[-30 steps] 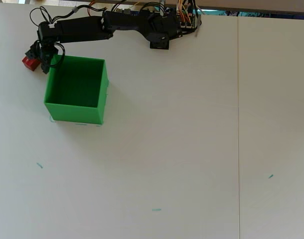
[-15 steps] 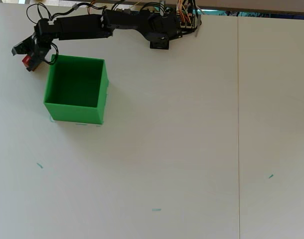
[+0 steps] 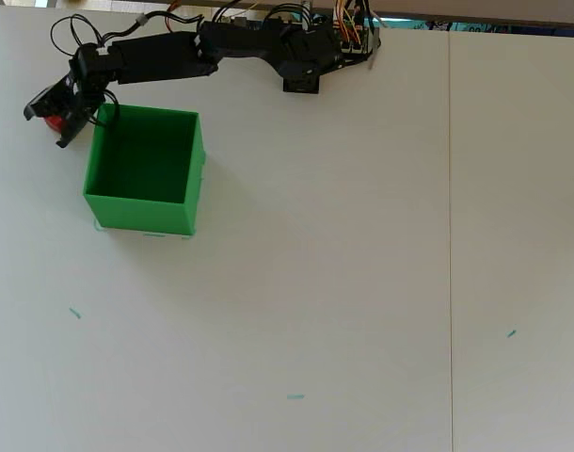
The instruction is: Grasp a red block and put it in the green bin.
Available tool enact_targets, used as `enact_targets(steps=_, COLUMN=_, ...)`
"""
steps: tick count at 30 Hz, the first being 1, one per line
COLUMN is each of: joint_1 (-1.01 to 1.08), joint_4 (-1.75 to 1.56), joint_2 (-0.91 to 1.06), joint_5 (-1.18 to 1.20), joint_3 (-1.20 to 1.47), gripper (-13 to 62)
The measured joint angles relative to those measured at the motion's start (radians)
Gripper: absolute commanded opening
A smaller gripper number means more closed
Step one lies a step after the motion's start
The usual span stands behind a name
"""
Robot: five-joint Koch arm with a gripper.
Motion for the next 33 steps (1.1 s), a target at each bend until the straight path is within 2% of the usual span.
enact_targets(steps=10, joint_1=-0.020, joint_4=0.002, joint_2=-0.003, joint_5=-0.052, joint_3=-0.002, gripper=35.0)
enact_targets(steps=16, joint_1=-0.029, joint_4=-0.041, joint_2=-0.072, joint_5=-0.060, joint_3=0.000, gripper=35.3)
enact_targets(steps=24, joint_1=-0.120, joint_4=-0.026, joint_2=-0.075, joint_5=-0.063, joint_3=-0.002, gripper=35.3)
enact_targets(steps=33, joint_1=-0.121, joint_4=-0.025, joint_2=-0.066, joint_5=-0.061, joint_3=-0.002, gripper=33.1)
